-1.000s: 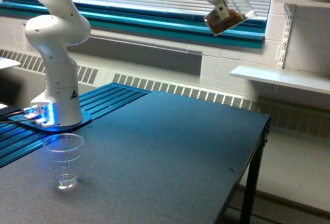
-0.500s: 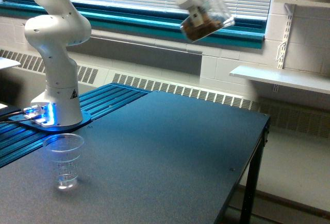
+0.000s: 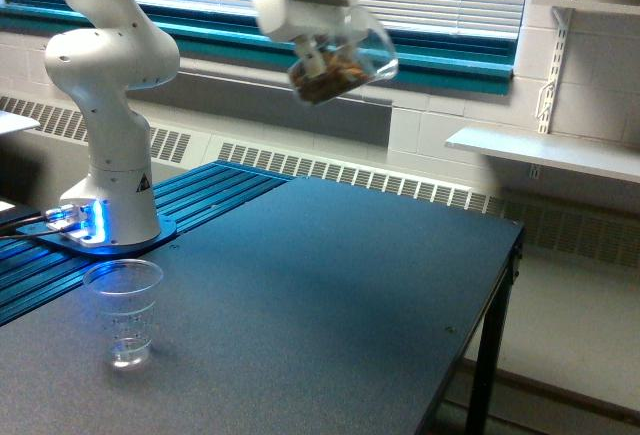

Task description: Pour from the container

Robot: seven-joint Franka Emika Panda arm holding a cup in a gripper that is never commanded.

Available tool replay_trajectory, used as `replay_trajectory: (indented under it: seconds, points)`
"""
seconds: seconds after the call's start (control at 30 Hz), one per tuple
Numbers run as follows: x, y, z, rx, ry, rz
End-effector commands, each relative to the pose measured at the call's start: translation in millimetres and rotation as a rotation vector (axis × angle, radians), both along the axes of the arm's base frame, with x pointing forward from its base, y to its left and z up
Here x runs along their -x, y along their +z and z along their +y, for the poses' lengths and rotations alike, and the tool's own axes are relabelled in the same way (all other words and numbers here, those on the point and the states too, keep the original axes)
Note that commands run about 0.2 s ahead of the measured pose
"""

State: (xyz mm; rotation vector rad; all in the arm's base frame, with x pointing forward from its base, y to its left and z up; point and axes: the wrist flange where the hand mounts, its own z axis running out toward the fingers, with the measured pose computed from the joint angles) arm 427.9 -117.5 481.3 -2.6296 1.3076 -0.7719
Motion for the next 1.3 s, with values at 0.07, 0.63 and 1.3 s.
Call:
replay_trajectory:
  seconds: [0.07, 0.63, 1.3]
  points:
    - [17.1, -10.7, -17.8, -0.007, -0.041, 0.008]
    - [65.6, -55.3, -19.3, -0.03, -0.083, 0.095]
    - [140.1, -74.5, -79.0, -0.056, -0.253, 0.135]
